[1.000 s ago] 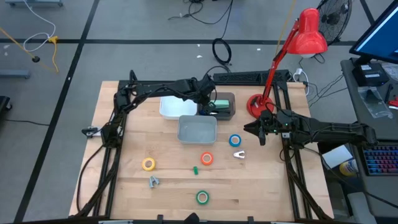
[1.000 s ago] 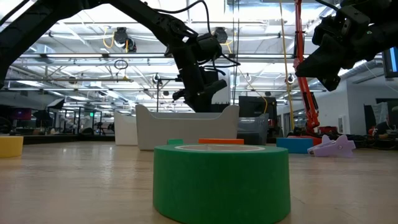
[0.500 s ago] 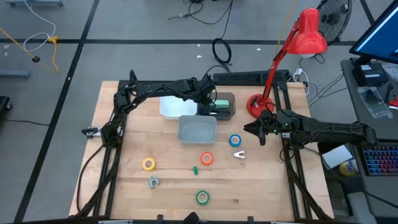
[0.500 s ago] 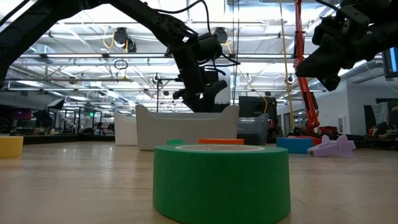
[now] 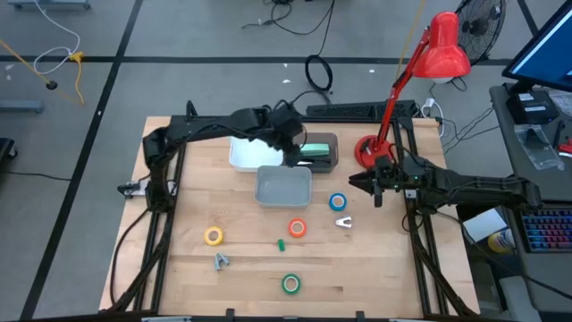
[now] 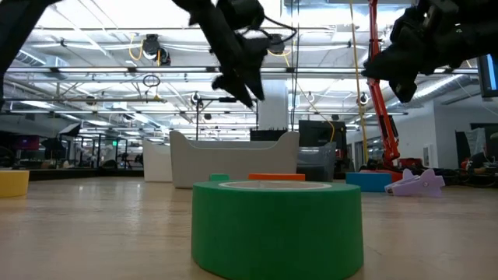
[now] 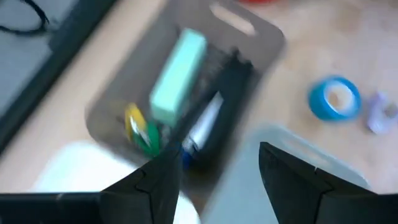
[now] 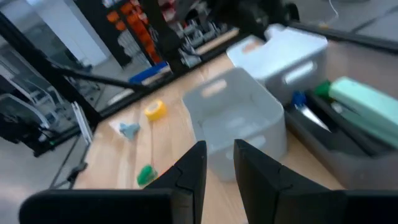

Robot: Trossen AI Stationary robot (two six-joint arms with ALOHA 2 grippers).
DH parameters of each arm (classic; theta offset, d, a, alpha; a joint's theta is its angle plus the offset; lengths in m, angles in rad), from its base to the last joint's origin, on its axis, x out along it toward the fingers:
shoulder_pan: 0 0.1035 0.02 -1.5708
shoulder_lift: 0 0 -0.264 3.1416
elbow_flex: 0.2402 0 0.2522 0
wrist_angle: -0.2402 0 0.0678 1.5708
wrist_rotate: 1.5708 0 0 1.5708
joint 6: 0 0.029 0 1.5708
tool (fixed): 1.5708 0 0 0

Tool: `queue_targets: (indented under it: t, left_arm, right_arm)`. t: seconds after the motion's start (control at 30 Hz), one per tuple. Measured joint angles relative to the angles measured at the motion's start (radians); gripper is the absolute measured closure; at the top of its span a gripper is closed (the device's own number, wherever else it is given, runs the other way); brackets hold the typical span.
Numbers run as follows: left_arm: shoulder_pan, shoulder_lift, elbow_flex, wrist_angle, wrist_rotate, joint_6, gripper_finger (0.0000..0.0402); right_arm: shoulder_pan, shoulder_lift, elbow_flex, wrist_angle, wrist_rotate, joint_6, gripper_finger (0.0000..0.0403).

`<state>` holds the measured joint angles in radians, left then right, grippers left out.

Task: Pick and place Stapler, Stapler remover, tape
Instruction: Put the green stapler into the black bin

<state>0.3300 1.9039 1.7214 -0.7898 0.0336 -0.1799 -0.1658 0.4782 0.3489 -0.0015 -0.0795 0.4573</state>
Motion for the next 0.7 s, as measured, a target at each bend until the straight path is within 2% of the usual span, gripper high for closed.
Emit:
queue_targets:
  t: [0.2, 0.3, 0.47, 0.7]
  left_arm:
    - [-0.131, -0.078, 0.000, -0.197, -0.054, -0.080, 0.0188]
    - [-0.224, -0.116, -0.010, -0.192, -0.065, -0.084, 0.0188]
    - [-0.351, -0.202, -0.108, -0.037, -0.066, -0.134, 0.0188]
    - [-0.420, -0.419, -0.418, 0.272, -0.092, -0.200, 0.0187]
  right_arm:
    - [0.007, 0.002, 0.000, 0.075, -0.075, -0.004, 0.0330]
    - [0.018, 0.007, 0.000, 0.114, -0.129, -0.005, 0.0330]
    - [0.070, 0.016, 0.000, 0.189, -0.134, -0.007, 0.0330]
    - [0.174, 0.071, 0.000, 0.283, -0.095, -0.007, 0.0330]
